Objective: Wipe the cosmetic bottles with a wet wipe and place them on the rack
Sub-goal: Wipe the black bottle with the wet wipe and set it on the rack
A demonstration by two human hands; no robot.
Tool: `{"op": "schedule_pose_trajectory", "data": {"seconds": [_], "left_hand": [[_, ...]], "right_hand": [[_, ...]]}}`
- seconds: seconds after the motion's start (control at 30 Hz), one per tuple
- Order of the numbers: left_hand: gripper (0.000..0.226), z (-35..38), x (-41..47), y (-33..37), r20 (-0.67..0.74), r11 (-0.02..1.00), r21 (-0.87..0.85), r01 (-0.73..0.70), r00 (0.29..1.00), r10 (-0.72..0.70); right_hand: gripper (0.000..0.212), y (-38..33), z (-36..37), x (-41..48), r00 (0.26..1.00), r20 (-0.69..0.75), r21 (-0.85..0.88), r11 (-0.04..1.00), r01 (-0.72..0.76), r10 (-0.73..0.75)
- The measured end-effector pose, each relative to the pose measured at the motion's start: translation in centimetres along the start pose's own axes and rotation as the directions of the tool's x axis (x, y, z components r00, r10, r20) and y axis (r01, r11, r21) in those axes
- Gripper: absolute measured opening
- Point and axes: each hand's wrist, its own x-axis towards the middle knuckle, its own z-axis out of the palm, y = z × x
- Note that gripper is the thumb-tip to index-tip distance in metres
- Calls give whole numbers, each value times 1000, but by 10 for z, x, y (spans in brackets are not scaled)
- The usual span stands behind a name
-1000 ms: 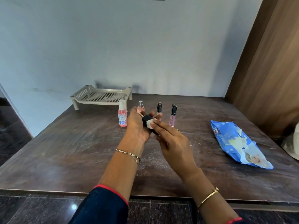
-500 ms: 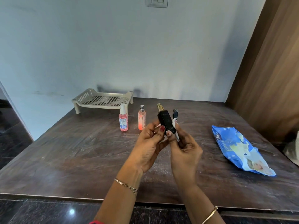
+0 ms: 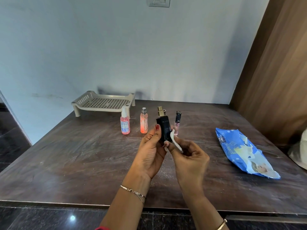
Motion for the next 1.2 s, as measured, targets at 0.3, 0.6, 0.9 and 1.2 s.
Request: {"op": "schedule_pose_trajectory", "data": {"seconds": [0.3, 0.6, 0.9, 1.2], "left_hand": [[41, -7, 3, 6, -31, 973, -170, 156, 986, -163], [21, -1, 12, -3, -58, 928, -290, 234, 963, -262], [29, -10, 20, 2, -97, 914, -213, 346, 923, -372], [31, -6, 10, 3, -80, 919, -237, 314, 937, -341]], "right_hand": [[35, -16, -3, 37, 958, 120, -268, 920, 285, -262], [35, 10, -13, 23, 571, 727, -578, 110, 809, -381], [29, 4, -40, 20, 648, 714, -654, 78, 753, -265], [29, -9, -6, 44, 728, 546, -650, 340, 680, -414]]}}
